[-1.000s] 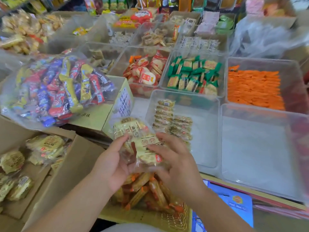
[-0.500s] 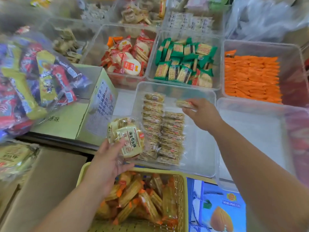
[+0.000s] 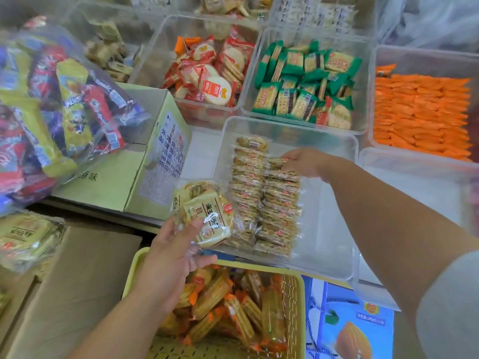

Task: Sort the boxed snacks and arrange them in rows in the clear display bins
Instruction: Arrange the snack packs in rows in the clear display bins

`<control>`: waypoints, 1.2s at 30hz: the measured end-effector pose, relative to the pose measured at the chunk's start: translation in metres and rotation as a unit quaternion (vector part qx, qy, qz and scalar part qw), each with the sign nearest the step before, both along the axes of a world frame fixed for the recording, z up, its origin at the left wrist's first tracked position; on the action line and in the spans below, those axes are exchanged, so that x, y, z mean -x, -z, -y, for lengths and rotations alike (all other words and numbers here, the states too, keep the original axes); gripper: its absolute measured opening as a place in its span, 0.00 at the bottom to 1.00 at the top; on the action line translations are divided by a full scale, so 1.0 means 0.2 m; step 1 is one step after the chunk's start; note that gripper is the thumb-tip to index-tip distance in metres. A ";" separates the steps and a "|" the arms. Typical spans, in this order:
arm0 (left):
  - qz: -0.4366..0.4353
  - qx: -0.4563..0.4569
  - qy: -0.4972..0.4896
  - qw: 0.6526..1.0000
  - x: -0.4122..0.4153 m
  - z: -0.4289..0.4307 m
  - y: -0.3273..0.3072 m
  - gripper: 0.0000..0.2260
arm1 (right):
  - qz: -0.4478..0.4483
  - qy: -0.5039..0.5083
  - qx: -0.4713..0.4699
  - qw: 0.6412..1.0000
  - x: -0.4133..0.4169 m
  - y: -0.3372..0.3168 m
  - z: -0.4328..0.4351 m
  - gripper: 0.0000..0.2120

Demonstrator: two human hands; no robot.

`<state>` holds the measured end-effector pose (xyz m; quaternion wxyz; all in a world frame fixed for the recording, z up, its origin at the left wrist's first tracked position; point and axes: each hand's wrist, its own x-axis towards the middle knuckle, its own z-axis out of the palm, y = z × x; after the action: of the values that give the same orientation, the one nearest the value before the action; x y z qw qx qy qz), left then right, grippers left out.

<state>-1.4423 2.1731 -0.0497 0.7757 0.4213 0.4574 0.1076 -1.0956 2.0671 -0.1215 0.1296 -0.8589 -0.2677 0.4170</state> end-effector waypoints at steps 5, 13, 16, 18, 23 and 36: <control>-0.002 -0.005 -0.002 1.000 0.00 0.00 0.01 0.21 | 0.011 -0.026 0.016 0.999 0.06 0.02 -0.03 0.22; 0.004 0.001 0.003 1.000 -0.01 0.00 0.00 0.18 | 0.000 -0.032 0.040 0.999 0.05 0.01 -0.01 0.20; -0.005 0.005 0.001 1.000 -0.01 0.01 -0.02 0.20 | 0.004 -0.036 0.035 0.999 0.07 -0.01 -0.02 0.21; -0.007 0.007 0.002 1.000 -0.02 0.01 -0.02 0.20 | 0.017 -0.016 0.015 1.000 0.08 -0.01 -0.02 0.23; 0.001 0.010 0.011 1.000 -0.01 0.00 -0.05 0.22 | 0.072 0.009 -0.036 0.997 0.17 -0.03 0.01 0.29; -0.033 0.078 0.129 0.988 -0.05 -0.04 -0.16 0.25 | 0.335 -0.292 -0.371 0.815 0.92 -0.37 0.21 0.43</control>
<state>-1.4325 2.1814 -0.0184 0.7978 0.4186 0.4318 -0.0430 -1.2789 2.0247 -0.0467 0.2126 -0.7136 -0.6674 -0.0092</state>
